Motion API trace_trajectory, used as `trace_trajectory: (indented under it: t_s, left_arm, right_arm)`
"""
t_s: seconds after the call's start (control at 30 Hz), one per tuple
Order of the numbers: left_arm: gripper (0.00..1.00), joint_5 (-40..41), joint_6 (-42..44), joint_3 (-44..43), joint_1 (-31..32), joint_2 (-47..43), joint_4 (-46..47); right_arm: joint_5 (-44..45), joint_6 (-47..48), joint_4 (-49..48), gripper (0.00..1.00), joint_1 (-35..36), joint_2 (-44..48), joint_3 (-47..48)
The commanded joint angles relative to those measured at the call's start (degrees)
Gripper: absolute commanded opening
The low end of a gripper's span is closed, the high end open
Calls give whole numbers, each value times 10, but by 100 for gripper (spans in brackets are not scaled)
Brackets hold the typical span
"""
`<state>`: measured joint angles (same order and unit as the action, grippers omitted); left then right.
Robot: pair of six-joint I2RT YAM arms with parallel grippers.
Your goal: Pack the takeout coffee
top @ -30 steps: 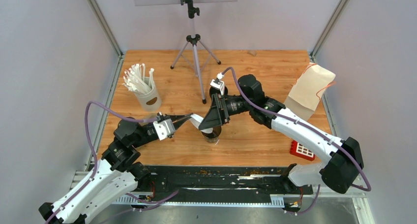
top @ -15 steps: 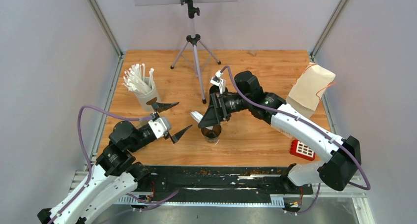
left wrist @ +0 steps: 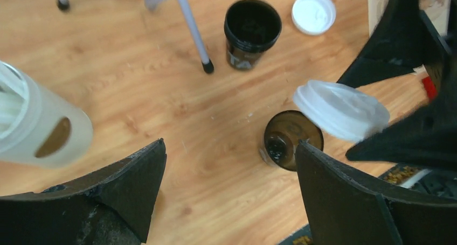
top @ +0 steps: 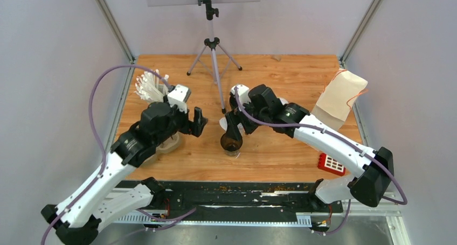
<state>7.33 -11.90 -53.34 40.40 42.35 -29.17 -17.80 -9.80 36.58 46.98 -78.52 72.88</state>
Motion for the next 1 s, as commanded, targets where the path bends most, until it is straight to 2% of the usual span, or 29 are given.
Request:
trace_trajectory:
  t_s: [0.0,0.2,0.33,0.5,0.67,0.97]
  left_arm:
    - [92,-57,-125,-72,-26,91,-88]
    - [84,-191,-207,-30,-71,111,7]
    - [81,-177,-224,-10,-107,114,-12]
    - [75,-274,-283,56,-171,109,62]
    - [76,-268,-268,75,-172,105,82]
    - [77,-303,-271,124,-172,109,127]
  right_arm:
    - [130,113,-45,83,42,34,-42]
    - [153,184,-144,84,71,79,-121]
    - [152,219,-174,84,75,88,-146]
    - [148,263,-165,84,85,57,-147]
    - [169,291,-156,85,101,17,-134]
    - [236,299,-143,86,134,-37,-121]
